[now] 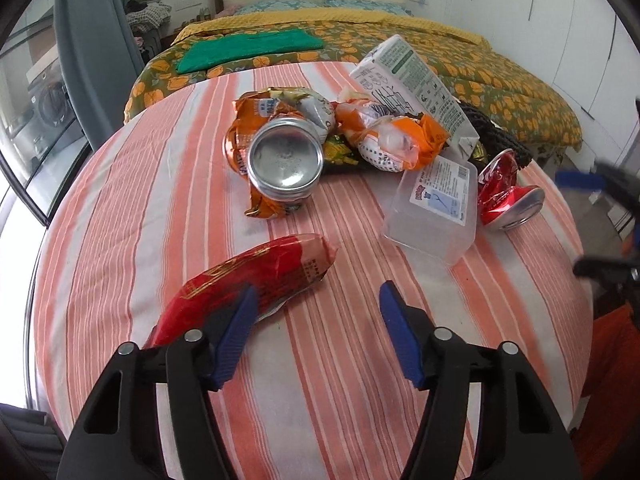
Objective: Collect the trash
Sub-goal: 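Grasp the crushed red can with the right tool while the left tool holds the wrapper, then carry both items over the blue wastebasket and open both tools to drop them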
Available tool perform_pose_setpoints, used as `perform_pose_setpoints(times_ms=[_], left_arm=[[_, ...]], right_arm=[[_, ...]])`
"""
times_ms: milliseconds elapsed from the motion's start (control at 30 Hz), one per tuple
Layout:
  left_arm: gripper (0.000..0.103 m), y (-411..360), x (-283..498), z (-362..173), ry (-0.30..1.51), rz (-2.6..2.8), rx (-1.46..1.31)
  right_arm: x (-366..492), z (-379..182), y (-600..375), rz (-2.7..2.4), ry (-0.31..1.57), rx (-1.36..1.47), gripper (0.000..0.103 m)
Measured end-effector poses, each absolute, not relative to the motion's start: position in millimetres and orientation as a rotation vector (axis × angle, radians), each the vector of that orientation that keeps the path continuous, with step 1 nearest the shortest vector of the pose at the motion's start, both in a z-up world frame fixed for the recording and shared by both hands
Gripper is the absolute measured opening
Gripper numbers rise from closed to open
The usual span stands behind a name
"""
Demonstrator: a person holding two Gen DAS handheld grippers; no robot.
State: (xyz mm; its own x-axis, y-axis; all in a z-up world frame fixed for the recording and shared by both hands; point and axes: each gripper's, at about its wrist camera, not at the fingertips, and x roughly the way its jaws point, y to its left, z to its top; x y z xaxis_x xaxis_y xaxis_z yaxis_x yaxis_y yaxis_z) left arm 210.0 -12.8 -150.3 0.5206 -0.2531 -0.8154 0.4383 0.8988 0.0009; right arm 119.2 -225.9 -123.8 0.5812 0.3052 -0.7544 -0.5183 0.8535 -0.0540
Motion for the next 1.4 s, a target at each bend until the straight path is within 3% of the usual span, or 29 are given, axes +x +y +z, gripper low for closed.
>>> perform_pose_setpoints(times_ms=[167, 233, 300, 333, 533, 767, 800, 867, 900, 933, 1133, 1300, 1400], left_arm=[[0.044, -14.2, 212.4, -154.6, 0.934, -0.4, 0.242], [0.022, -8.5, 214.6, -154.5, 0.947, -0.402, 0.209], [0.004, 0.5, 217.6, -155.6, 0.975, -0.426, 0.143], [0.003, 4.2, 217.3, -154.7, 0.98, -0.434, 0.115], [0.0, 9.4, 204.8, -142.4, 0.952, -0.519, 0.043], [0.0, 0.5, 183.5, -133.3, 0.927, -0.568, 0.005], [0.003, -2.9, 180.7, -132.6, 0.921, -0.551, 0.029], [0.033, -5.1, 180.3, -132.6, 0.908, -0.537, 0.063], [0.065, -4.9, 180.6, -130.9, 0.894, -0.528, 0.077], [0.079, -5.6, 183.3, -127.2, 0.864, -0.504, 0.111], [0.092, -9.8, 218.6, -124.2, 0.838, -0.552, 0.354], [0.092, -4.8, 246.1, -155.9, 0.926, -0.537, 0.468], [0.079, -0.6, 245.6, -159.8, 0.954, -0.579, 0.423]], right_arm=[[162.9, -128.1, -224.6, 0.583, 0.875, -0.41, 0.097], [171.7, -131.2, -222.7, 0.617, 0.911, -0.428, 0.097], [179.6, -134.5, -220.3, 0.68, 0.962, -0.44, 0.084], [179.1, -134.0, -217.5, 0.697, 0.972, -0.459, 0.076], [148.6, -125.7, -216.8, 0.665, 1.006, -0.501, 0.075], [135.3, -123.2, -246.9, 0.491, 1.035, -0.206, 0.076], [134.8, -128.1, -248.4, 0.471, 1.054, -0.188, 0.077], [131.7, -135.0, -249.7, 0.458, 1.077, -0.159, 0.08], [131.4, -136.6, -248.9, 0.461, 1.07, -0.163, 0.08], [132.5, -138.5, -247.7, 0.468, 1.077, -0.166, 0.081], [131.1, -144.2, -242.8, 0.569, 1.08, -0.235, 0.088], [144.1, -160.8, -245.1, 0.595, 1.088, -0.21, 0.088], [152.1, -165.1, -254.7, 0.627, 1.097, -0.086, 0.088]])
